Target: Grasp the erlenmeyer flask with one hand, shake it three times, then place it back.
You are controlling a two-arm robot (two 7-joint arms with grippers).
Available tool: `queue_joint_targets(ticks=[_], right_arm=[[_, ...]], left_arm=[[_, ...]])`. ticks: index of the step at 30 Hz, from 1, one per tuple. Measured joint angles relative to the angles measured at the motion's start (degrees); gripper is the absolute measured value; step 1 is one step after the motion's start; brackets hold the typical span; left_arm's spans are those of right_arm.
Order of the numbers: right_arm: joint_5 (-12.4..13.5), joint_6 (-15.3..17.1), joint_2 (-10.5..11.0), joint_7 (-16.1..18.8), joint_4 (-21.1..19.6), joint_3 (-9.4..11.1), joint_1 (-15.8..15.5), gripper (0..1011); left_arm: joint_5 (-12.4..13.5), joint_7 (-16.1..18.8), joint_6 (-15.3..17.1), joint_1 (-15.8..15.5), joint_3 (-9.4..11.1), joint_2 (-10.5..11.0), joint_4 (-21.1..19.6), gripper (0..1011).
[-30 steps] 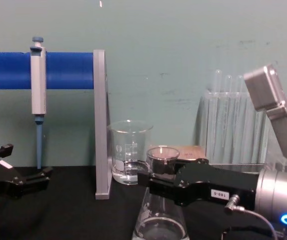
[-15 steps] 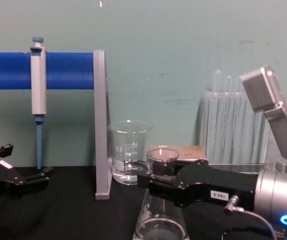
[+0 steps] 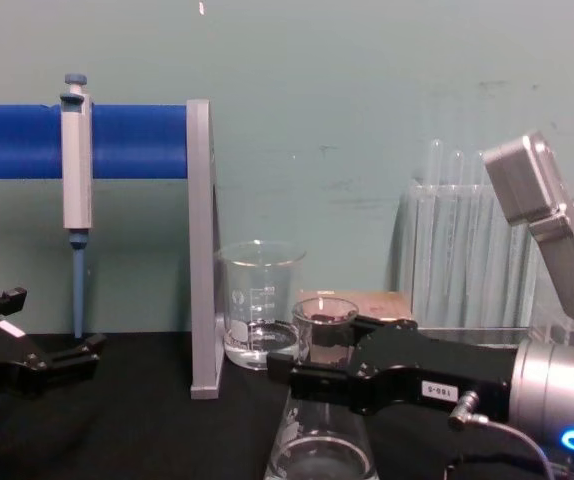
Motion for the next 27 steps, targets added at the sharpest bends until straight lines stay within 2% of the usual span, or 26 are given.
queue_joint_targets(ticks=[9, 18, 27], right_arm=[[0.0, 0.0, 0.0, 0.0, 0.0, 0.0, 0.0, 1002], [0.4, 0.0, 0.4, 0.4, -0.5, 0.2, -0.3, 1000], [2.1, 1.1, 3.8, 1.1, -5.5, 1.3, -2.9, 1000]], left_arm=[[0.0, 0.0, 0.0, 0.0, 0.0, 0.0, 0.0, 1001], [0.0, 0.0, 0.0, 0.0, 0.0, 0.0, 0.0, 1001], [0.0, 0.0, 0.0, 0.0, 0.0, 0.0, 0.0, 1001]])
